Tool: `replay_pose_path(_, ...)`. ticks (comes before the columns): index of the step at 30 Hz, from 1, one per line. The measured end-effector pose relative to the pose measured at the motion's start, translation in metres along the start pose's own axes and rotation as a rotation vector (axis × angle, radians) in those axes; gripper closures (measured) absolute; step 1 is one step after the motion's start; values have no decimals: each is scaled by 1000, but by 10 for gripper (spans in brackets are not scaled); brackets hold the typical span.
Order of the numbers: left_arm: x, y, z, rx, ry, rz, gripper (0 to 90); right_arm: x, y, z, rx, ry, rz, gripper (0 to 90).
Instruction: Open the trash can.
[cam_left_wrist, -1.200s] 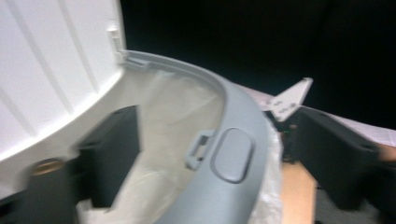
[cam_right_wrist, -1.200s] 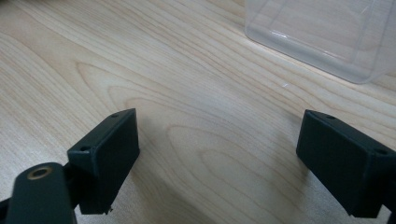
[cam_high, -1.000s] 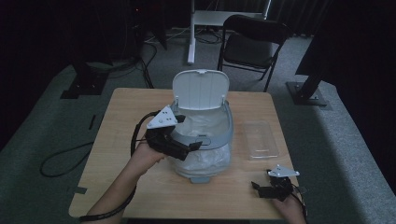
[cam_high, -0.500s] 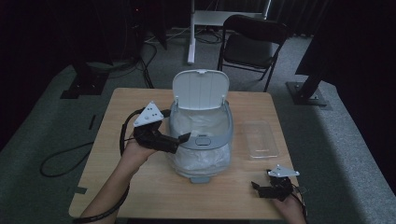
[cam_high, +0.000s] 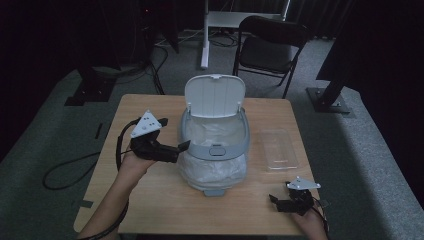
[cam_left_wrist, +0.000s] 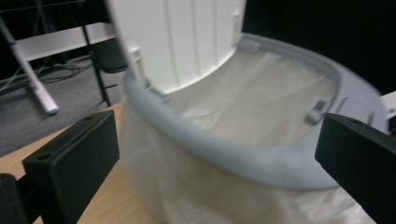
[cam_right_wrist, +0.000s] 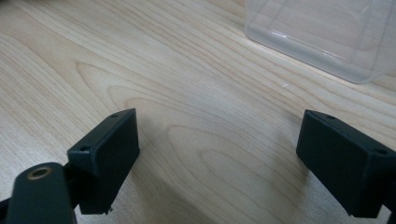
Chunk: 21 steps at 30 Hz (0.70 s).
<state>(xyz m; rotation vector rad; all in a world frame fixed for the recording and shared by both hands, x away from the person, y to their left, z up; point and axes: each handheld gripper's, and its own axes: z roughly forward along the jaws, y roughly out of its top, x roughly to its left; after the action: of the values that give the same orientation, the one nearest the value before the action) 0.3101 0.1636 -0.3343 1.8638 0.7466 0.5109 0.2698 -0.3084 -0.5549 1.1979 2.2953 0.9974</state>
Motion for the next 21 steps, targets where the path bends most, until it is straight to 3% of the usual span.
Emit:
replay_pose_path(15, 25, -35, -16, 8, 89, -82, 6, 0, 0, 0, -1, -1, 0, 124)
replay_pose_path(21, 34, -49, -18, 11, 128, -95, 6, 0, 0, 0, 0, 0, 0, 124)
